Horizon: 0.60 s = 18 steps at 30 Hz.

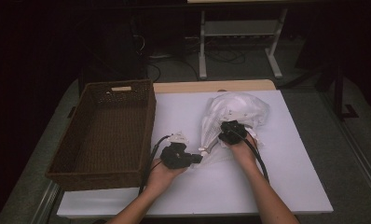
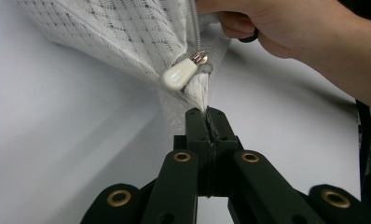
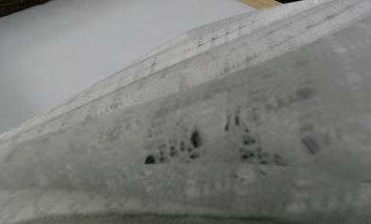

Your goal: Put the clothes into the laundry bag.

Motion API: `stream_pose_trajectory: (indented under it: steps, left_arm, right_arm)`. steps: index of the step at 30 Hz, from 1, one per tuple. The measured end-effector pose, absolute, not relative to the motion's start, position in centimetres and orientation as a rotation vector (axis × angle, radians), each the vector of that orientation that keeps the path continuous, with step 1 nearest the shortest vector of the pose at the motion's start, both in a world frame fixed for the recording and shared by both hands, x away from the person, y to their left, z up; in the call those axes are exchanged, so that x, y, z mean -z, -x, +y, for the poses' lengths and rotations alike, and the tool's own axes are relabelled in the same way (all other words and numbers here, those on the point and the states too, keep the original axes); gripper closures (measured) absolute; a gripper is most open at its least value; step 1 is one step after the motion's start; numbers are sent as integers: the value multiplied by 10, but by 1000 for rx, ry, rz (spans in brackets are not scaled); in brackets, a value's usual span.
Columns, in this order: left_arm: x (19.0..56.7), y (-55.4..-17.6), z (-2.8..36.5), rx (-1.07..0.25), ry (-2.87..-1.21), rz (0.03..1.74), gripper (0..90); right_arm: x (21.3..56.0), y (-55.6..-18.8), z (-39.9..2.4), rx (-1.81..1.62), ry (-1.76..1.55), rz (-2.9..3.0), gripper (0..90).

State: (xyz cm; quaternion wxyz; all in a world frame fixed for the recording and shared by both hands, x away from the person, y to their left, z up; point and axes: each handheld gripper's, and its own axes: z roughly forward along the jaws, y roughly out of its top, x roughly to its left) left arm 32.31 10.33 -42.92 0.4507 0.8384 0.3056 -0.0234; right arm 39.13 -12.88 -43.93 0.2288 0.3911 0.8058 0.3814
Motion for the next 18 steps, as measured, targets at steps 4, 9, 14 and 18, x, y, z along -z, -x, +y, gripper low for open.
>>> stream_pose_trajectory:
  steps: [4,9,14,18]
  left_arm:
    - [434,-326,106,57,-2074,771,895]
    - [435,-327,107,52,-2073,776,887]
    - [435,-327,107,45,-2069,779,887]
    - [435,-328,108,46,-2070,780,887]
  right_arm:
    - [439,-384,-130,-1082,-1038,2264,653]
    - [435,-366,-129,-1082,-978,2324,560]
    - [428,-354,-137,-1103,-960,2340,545]
    - [420,-342,-147,-1157,-965,2372,504]
